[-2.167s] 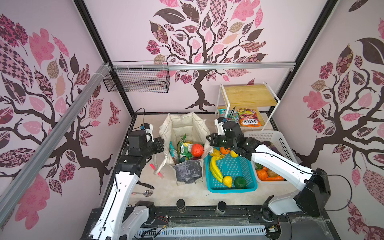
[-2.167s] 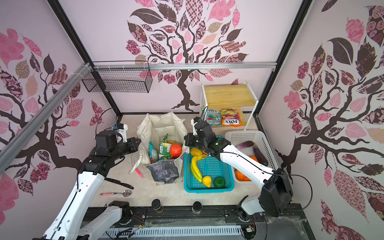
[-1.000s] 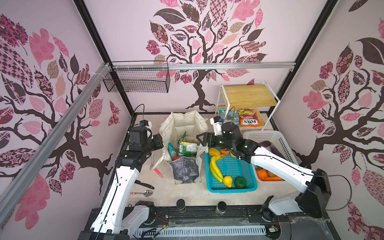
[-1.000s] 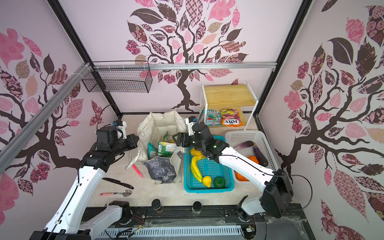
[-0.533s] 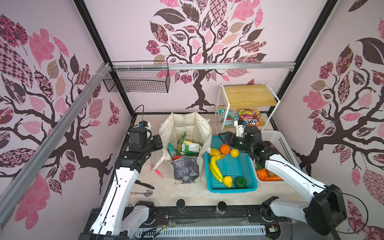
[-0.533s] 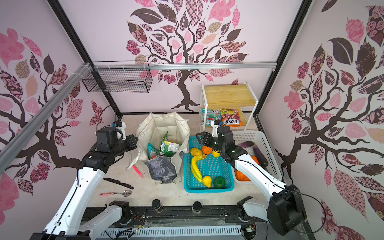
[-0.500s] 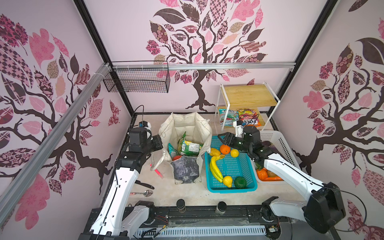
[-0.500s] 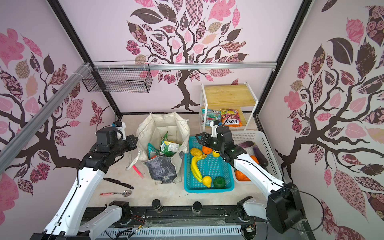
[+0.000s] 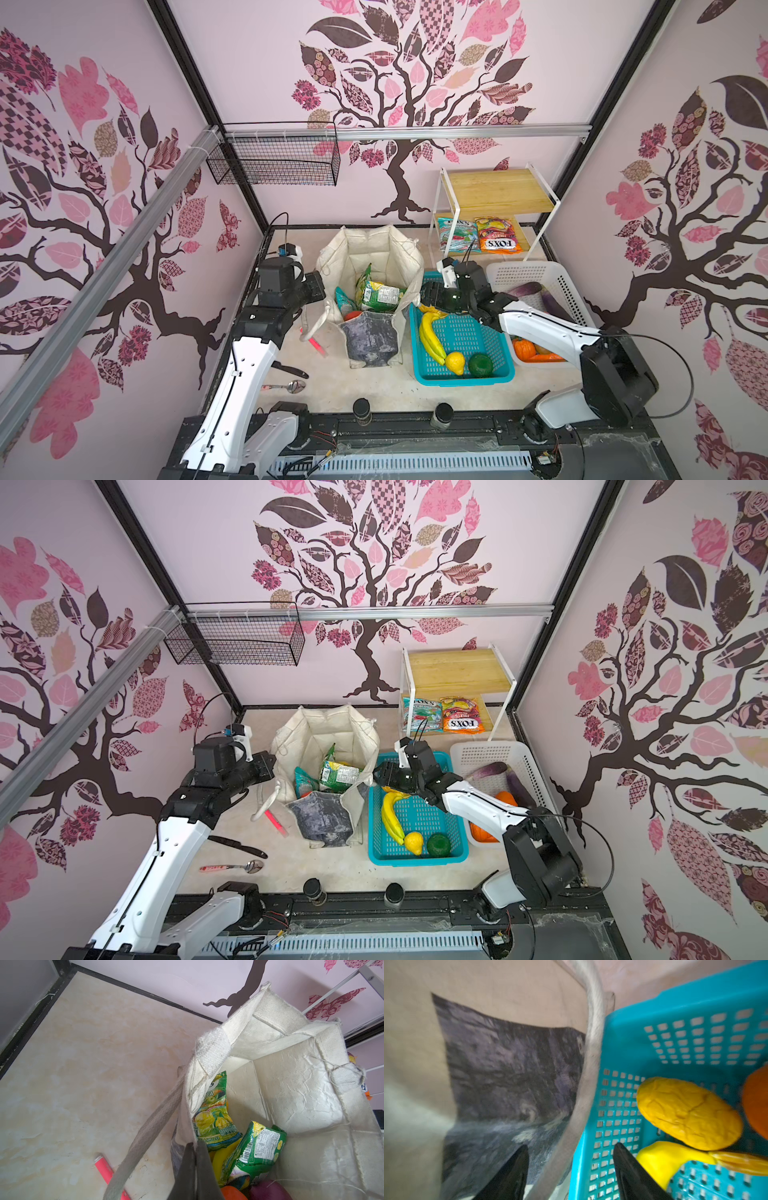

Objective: Place the food into the grocery bag and tie it
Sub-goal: 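Move the right gripper to the tote handle farthest from the robot, then close the right gripper on the tote handle and lift it upward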

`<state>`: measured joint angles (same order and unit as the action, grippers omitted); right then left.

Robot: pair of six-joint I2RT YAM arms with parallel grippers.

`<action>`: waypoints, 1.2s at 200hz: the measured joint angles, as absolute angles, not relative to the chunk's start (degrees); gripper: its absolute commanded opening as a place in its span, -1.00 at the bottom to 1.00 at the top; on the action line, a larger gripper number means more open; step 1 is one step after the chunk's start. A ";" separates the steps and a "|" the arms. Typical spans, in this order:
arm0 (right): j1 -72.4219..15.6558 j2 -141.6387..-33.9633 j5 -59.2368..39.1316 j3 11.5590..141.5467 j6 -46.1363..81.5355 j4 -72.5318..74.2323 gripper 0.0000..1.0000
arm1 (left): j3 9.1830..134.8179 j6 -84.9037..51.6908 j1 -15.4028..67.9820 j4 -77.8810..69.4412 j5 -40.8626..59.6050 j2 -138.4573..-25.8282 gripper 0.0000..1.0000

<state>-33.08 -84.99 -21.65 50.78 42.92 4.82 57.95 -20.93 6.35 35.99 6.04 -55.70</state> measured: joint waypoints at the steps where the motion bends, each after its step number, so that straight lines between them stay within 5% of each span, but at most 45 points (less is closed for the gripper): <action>1: -33.15 -85.10 -21.69 50.83 42.98 4.86 0.35 | 57.93 -20.95 6.35 35.99 6.07 -55.68 -1.00; 30: -34.48 -88.51 -24.01 51.44 45.74 7.75 0.30 | 57.25 -20.93 6.35 35.86 6.04 -55.18 -1.00; 63: -34.61 -89.19 -24.71 51.44 48.10 10.59 -0.05 | 56.97 -20.95 6.35 35.59 6.07 -54.96 -1.00; 97: -35.03 -89.82 -24.73 51.96 48.75 11.49 -0.07 | 56.88 -20.95 6.35 35.59 6.07 -54.78 -1.00; 158: -36.58 -90.91 -23.42 52.64 49.78 12.23 -0.82 | 56.77 -20.93 6.35 35.62 6.07 -54.46 -1.00; 192: -36.69 -88.25 -18.59 52.64 47.22 7.68 -1.00 | 56.77 -20.93 6.35 35.64 6.04 -54.35 -1.00; 240: -36.51 -78.54 -5.80 59.79 39.42 -6.83 -1.00 | 56.77 -21.02 6.35 36.18 5.89 -53.71 -1.00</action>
<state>-36.51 -78.54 -5.80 59.79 39.42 -6.83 56.77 -21.02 6.35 36.18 5.89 -53.71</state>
